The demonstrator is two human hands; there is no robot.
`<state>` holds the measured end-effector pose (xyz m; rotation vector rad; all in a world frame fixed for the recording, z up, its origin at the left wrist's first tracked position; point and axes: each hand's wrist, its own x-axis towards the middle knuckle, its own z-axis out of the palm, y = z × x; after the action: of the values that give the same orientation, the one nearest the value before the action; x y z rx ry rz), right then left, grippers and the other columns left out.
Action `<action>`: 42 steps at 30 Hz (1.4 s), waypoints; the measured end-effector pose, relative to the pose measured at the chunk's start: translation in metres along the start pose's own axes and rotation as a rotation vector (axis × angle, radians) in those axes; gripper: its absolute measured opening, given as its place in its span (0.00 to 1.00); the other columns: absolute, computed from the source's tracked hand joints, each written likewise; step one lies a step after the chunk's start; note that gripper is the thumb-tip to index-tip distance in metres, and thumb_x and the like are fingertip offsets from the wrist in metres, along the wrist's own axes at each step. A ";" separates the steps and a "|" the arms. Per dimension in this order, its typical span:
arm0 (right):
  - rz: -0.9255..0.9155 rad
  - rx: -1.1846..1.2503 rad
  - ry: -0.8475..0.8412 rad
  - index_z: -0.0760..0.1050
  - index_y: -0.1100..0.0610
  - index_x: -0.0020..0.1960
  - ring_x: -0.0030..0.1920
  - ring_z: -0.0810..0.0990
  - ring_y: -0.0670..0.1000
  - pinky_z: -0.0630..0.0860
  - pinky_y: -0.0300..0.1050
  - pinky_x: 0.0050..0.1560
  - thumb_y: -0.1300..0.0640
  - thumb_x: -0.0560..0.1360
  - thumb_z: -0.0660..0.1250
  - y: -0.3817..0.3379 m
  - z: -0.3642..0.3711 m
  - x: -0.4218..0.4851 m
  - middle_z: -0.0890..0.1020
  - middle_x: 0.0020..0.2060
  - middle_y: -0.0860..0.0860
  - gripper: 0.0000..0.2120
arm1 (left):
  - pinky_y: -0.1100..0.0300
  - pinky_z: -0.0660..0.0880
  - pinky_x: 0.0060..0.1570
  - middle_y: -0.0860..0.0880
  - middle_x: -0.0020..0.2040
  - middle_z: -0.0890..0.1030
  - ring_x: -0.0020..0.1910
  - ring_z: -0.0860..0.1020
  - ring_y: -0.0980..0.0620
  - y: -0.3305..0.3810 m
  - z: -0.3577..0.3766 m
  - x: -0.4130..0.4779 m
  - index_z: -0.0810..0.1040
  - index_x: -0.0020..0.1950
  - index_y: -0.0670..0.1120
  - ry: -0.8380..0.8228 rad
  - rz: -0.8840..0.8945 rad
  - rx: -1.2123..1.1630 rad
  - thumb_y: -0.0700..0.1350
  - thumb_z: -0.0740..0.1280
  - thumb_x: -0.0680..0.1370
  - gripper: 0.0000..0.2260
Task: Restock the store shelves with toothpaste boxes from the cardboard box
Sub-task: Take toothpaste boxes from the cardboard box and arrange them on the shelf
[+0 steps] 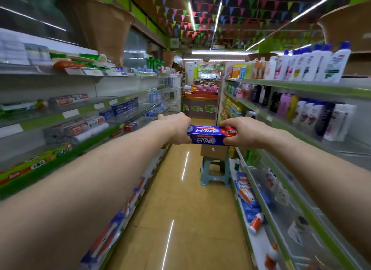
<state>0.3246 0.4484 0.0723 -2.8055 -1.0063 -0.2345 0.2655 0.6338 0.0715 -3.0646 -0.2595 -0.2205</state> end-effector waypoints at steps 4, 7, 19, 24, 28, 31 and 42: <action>-0.058 0.041 0.007 0.65 0.47 0.71 0.56 0.73 0.47 0.75 0.44 0.47 0.47 0.76 0.67 0.003 0.019 0.067 0.75 0.64 0.48 0.25 | 0.43 0.64 0.62 0.49 0.60 0.73 0.60 0.73 0.48 -0.031 0.010 0.048 0.69 0.68 0.51 0.001 -0.053 0.017 0.55 0.69 0.75 0.24; -0.089 0.062 0.017 0.65 0.47 0.71 0.57 0.73 0.47 0.76 0.44 0.49 0.47 0.76 0.67 0.013 0.031 0.122 0.75 0.63 0.47 0.25 | 0.44 0.65 0.61 0.49 0.61 0.73 0.60 0.73 0.48 -0.050 0.017 0.095 0.68 0.69 0.52 0.009 -0.086 0.048 0.56 0.68 0.75 0.25; -0.164 0.057 -0.014 0.65 0.46 0.70 0.57 0.75 0.48 0.79 0.52 0.53 0.47 0.76 0.66 0.062 0.054 0.325 0.75 0.62 0.47 0.24 | 0.42 0.65 0.62 0.49 0.61 0.72 0.60 0.72 0.47 -0.104 0.038 0.284 0.67 0.69 0.52 -0.003 -0.167 0.082 0.56 0.68 0.75 0.25; -0.156 0.054 -0.009 0.65 0.46 0.70 0.59 0.75 0.50 0.78 0.54 0.55 0.47 0.76 0.66 0.082 0.070 0.405 0.75 0.63 0.48 0.24 | 0.44 0.65 0.60 0.49 0.61 0.72 0.60 0.73 0.47 -0.131 0.052 0.367 0.67 0.69 0.52 -0.003 -0.154 0.089 0.57 0.67 0.75 0.25; -0.149 0.063 0.005 0.64 0.46 0.72 0.59 0.74 0.49 0.78 0.51 0.55 0.47 0.77 0.66 0.094 0.085 0.471 0.74 0.64 0.48 0.25 | 0.49 0.65 0.52 0.49 0.59 0.72 0.57 0.73 0.48 -0.160 0.066 0.434 0.69 0.66 0.51 0.005 -0.128 0.098 0.58 0.67 0.75 0.23; -0.140 0.063 0.022 0.64 0.46 0.71 0.58 0.74 0.48 0.78 0.49 0.53 0.47 0.76 0.67 0.099 0.096 0.529 0.74 0.63 0.48 0.25 | 0.48 0.66 0.54 0.49 0.59 0.72 0.57 0.73 0.48 -0.184 0.072 0.488 0.69 0.67 0.51 0.024 -0.114 0.113 0.58 0.67 0.74 0.24; -0.098 0.056 0.031 0.65 0.46 0.71 0.59 0.74 0.49 0.78 0.52 0.55 0.46 0.76 0.66 0.116 0.121 0.730 0.75 0.63 0.48 0.25 | 0.43 0.65 0.61 0.50 0.57 0.71 0.58 0.73 0.47 -0.270 0.090 0.679 0.69 0.67 0.51 0.031 -0.090 0.109 0.57 0.68 0.74 0.24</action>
<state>0.9672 0.8334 0.0879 -2.6980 -1.1263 -0.2562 0.8940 1.0168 0.0952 -2.9424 -0.3946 -0.2490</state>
